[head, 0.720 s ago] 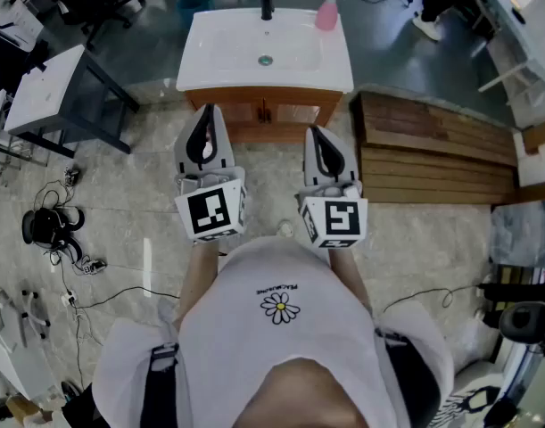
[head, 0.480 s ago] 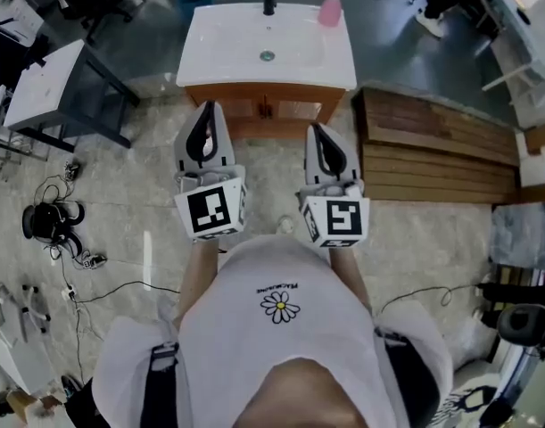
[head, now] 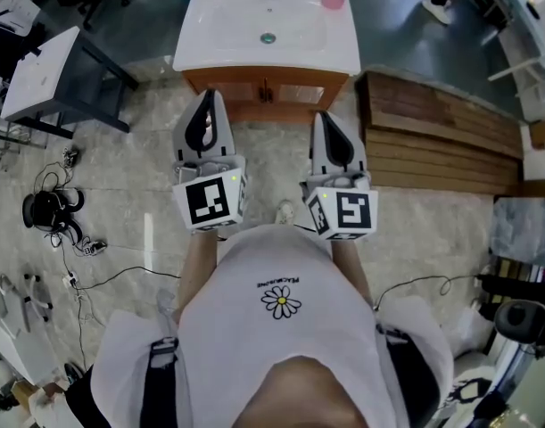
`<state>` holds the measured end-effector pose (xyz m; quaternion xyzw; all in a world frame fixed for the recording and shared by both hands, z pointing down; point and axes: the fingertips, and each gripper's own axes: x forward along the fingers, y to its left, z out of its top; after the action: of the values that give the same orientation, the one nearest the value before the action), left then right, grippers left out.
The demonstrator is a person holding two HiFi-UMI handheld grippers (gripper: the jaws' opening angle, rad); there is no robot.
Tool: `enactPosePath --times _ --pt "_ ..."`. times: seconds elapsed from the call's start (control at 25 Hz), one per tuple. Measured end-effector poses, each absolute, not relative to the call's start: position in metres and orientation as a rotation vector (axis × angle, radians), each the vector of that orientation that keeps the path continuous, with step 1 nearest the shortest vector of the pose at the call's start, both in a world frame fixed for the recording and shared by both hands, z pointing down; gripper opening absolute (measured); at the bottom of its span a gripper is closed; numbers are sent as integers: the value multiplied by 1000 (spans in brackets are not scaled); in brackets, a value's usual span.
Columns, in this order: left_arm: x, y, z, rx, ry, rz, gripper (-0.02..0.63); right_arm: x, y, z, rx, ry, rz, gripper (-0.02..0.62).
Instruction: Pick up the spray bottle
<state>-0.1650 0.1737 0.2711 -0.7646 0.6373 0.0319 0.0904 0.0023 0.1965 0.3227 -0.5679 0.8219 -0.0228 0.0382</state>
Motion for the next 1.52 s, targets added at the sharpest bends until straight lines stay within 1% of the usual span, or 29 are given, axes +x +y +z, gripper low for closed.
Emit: enactPosePath --times 0.44,1.04,1.52 --pt "-150 159 289 -2273 1924 24 17 12 188 336 -1720 2587 -62 29" --pt "-146 157 280 -2187 1953 72 17 33 184 335 -1679 2568 -55 29" --pt "-143 125 270 -2208 1890 155 17 44 160 327 -1753 2502 0 29"
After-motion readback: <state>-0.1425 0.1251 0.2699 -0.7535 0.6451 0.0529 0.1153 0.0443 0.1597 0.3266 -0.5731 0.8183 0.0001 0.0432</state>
